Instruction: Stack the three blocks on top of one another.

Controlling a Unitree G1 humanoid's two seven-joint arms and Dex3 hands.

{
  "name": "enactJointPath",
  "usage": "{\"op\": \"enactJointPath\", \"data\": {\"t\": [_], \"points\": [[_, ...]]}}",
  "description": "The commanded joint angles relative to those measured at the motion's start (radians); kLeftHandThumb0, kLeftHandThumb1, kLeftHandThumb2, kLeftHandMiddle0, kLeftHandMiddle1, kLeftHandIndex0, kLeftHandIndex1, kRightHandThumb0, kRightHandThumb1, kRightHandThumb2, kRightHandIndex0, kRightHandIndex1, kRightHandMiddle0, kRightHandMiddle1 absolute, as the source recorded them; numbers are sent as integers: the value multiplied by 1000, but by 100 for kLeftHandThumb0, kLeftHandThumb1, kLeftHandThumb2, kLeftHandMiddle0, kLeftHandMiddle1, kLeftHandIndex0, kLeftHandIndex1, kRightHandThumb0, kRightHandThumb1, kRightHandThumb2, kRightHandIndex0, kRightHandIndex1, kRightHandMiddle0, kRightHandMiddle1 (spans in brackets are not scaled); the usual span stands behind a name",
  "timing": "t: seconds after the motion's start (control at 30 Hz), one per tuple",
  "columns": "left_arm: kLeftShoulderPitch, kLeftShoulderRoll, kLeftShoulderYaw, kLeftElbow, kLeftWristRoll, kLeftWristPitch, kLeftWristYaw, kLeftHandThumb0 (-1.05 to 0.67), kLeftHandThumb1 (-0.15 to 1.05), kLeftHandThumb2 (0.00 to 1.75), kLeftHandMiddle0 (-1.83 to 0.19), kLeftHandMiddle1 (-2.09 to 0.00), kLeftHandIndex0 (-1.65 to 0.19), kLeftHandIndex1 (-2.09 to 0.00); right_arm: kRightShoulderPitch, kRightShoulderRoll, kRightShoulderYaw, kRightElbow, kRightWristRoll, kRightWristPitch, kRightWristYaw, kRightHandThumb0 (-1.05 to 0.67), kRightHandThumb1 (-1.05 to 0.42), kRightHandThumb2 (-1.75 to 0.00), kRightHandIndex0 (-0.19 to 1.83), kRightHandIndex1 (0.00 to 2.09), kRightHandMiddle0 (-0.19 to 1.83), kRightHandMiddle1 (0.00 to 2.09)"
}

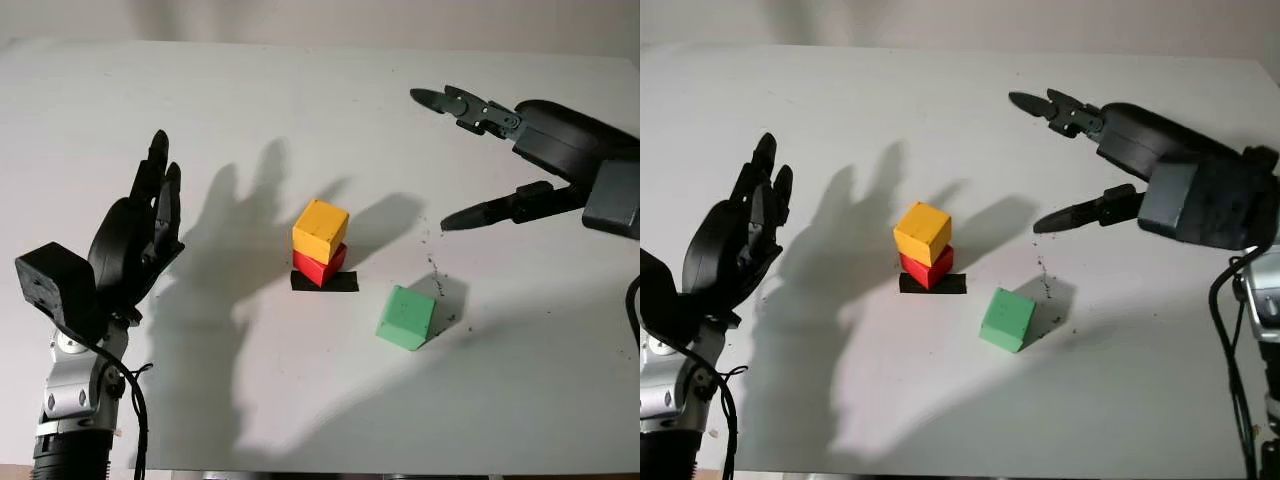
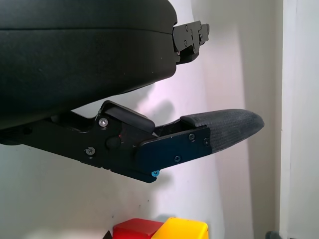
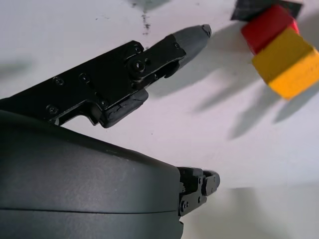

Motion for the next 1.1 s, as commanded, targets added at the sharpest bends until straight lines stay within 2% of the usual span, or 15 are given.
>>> {"op": "enactJointPath", "data": {"t": [0.0,0.17,0.33,0.53,0.67,1.07], "points": [[28,-8,-2,-24,-3,-14,4,-80,105,71,19,0,19,0,-37,-53,12,-20,-23,-85,21,-63,-75,-4,0,7,33,11],[35,-8,-8,-53,0,-5,4,-79,105,72,19,0,19,0,-65,-117,35,-36,-48,-233,85,-60,-74,-5,0,6,38,10],[34,-6,-16,-76,4,10,5,-78,105,74,19,0,19,0,-49,-166,28,-70,-23,-298,147,-55,-72,-5,0,6,43,9],[27,3,-21,-84,12,25,8,-76,105,76,19,0,19,0,11,-202,16,-120,-5,-376,162,-58,-70,-5,0,5,47,8],[22,2,-20,-74,7,17,1,-75,105,76,19,0,19,0,57,-190,21,-145,12,-383,157,-58,-72,-6,1,6,48,7],[27,-15,-28,-108,12,46,39,-76,105,75,19,0,19,0,206,-53,66,-72,8,-433,34,-56,-73,-6,-5,3,48,6]]}}
